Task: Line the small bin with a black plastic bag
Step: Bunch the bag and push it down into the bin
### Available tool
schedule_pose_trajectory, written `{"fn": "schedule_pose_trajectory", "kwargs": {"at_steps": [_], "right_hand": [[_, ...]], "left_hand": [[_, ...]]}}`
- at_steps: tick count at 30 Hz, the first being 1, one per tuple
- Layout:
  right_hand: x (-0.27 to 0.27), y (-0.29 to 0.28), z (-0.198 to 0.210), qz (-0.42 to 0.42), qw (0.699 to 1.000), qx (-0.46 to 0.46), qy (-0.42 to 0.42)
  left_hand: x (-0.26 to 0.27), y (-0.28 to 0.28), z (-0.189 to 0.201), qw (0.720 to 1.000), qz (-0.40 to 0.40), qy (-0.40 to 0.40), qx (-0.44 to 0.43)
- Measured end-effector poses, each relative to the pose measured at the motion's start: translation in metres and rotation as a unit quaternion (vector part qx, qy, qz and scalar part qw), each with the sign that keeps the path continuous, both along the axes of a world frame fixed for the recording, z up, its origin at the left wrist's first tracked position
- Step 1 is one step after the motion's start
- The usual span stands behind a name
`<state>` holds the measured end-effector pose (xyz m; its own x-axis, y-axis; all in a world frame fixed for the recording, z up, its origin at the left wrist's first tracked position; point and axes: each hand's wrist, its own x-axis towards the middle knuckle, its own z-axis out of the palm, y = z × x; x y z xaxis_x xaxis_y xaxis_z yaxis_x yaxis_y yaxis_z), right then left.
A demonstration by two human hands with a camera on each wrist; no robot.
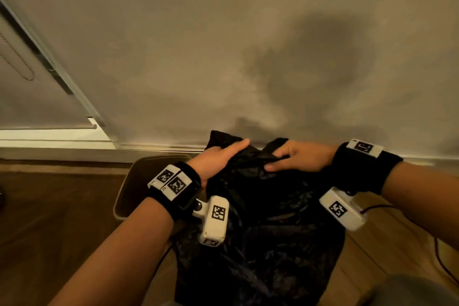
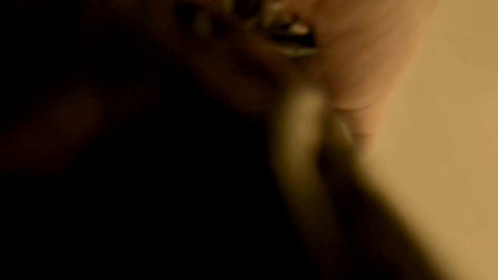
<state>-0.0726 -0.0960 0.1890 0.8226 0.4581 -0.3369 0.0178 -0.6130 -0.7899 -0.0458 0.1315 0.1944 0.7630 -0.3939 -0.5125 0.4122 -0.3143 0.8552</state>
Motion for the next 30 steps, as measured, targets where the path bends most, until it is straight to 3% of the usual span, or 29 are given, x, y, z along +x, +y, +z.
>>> {"fn": "schedule_pose_trajectory", "kwargs": {"at_steps": [2,4,7,9,13,15,18,21,24,30], "right_hand": [[-0.001,-0.010,0.001,-0.071,0.996,0.039,0.046],[0.001,-0.018,0.004,-0.120,0.992,0.015,0.033],[0.004,-0.020,0.006,-0.211,0.977,0.016,0.022],[0.008,-0.021,0.010,-0.277,0.960,0.034,0.001],[0.017,-0.026,0.023,-0.409,0.903,0.136,-0.010],[0.019,-0.026,0.030,-0.435,0.879,0.196,0.010],[0.017,-0.023,0.034,-0.432,0.858,0.260,0.091],[0.013,-0.015,0.029,-0.414,0.841,0.299,0.180],[0.008,-0.006,0.020,-0.393,0.841,0.308,0.209],[-0.008,0.002,0.016,-0.330,0.885,0.260,0.202]], "left_hand": [[0.008,0.016,-0.009,0.993,0.007,-0.092,0.069],[0.011,0.025,-0.014,0.974,0.040,-0.195,0.108],[0.004,0.029,0.003,0.884,0.039,-0.419,0.203],[-0.006,0.028,0.017,0.844,-0.016,-0.474,0.249],[-0.024,0.024,0.024,0.857,-0.090,-0.356,0.363],[-0.028,0.020,0.020,0.892,-0.066,-0.286,0.343],[-0.031,0.007,0.015,0.978,-0.037,-0.091,0.185],[-0.030,-0.007,0.009,0.999,-0.009,0.052,-0.009],[-0.026,-0.022,0.000,0.991,0.019,0.065,-0.113],[-0.030,-0.040,-0.005,0.977,0.103,0.014,-0.189]]}}
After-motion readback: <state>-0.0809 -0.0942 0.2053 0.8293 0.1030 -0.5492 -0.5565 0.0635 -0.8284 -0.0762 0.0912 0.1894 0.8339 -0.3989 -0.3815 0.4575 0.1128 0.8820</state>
